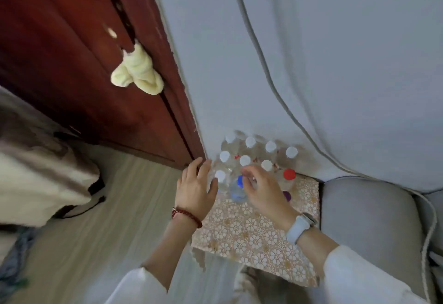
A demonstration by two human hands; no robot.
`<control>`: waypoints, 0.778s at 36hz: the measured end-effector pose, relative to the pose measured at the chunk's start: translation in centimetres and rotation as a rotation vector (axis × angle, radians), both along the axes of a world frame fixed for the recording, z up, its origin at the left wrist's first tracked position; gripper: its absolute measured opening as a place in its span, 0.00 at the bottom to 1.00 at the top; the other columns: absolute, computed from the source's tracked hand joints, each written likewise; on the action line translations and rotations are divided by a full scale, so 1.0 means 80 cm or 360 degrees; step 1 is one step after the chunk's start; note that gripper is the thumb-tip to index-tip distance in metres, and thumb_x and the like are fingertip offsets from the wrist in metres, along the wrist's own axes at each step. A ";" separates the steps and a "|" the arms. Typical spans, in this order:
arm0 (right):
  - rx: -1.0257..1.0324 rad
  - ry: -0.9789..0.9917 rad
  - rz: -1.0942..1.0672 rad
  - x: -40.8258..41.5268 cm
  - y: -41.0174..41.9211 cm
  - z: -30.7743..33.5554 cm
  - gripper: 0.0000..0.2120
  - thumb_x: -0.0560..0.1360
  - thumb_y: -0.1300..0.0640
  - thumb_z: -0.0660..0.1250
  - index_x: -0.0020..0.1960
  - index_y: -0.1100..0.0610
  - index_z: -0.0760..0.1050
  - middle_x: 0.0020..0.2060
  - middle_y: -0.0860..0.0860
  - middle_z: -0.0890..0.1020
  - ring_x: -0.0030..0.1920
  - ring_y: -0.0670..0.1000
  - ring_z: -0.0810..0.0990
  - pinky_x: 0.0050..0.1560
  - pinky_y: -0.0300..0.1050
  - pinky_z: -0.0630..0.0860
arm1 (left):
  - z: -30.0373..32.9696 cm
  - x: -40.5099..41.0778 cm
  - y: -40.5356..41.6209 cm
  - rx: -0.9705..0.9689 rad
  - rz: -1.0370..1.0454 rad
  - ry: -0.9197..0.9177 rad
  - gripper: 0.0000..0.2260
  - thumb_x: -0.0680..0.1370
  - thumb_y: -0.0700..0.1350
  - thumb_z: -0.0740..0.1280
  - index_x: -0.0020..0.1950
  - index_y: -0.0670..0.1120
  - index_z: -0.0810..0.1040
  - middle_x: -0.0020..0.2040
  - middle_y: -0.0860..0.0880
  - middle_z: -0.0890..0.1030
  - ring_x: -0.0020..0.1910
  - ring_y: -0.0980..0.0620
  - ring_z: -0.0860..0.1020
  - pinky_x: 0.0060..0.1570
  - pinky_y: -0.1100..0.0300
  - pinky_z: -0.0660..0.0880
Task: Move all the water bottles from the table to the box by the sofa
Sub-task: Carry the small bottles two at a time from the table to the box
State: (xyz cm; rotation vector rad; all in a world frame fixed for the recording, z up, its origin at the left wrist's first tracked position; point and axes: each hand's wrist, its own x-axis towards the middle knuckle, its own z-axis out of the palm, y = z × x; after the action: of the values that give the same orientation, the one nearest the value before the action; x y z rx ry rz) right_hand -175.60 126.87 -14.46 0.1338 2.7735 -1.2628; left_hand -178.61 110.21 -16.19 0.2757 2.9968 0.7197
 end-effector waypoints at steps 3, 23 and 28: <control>-0.0014 0.0013 0.0199 -0.010 -0.060 0.031 0.12 0.78 0.58 0.59 0.59 0.59 0.74 0.53 0.53 0.80 0.54 0.52 0.78 0.57 0.46 0.74 | 0.041 0.012 -0.068 -0.0022 0.0208 0.0064 0.20 0.76 0.48 0.62 0.68 0.46 0.69 0.67 0.45 0.71 0.65 0.43 0.69 0.61 0.47 0.68; -0.0003 0.0098 0.2073 0.472 -0.796 0.147 0.13 0.78 0.57 0.58 0.61 0.58 0.72 0.57 0.55 0.78 0.59 0.53 0.75 0.59 0.41 0.67 | 0.142 0.763 -0.691 -0.0104 0.2217 0.0269 0.17 0.76 0.48 0.63 0.64 0.44 0.73 0.60 0.43 0.77 0.59 0.42 0.74 0.57 0.49 0.72; 0.0174 0.0149 0.2577 0.644 -0.932 0.145 0.14 0.78 0.55 0.58 0.62 0.57 0.71 0.59 0.55 0.77 0.60 0.54 0.75 0.59 0.45 0.69 | 0.136 0.946 -0.741 -0.0005 0.2736 0.0272 0.17 0.77 0.48 0.63 0.65 0.45 0.72 0.62 0.45 0.75 0.60 0.43 0.74 0.56 0.51 0.71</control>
State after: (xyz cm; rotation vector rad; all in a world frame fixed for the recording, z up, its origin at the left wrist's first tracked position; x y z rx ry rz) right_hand -124.08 52.33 -2.82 -1.7128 1.8088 -0.5571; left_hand -102.91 50.94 -5.31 -2.4415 2.5943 0.5976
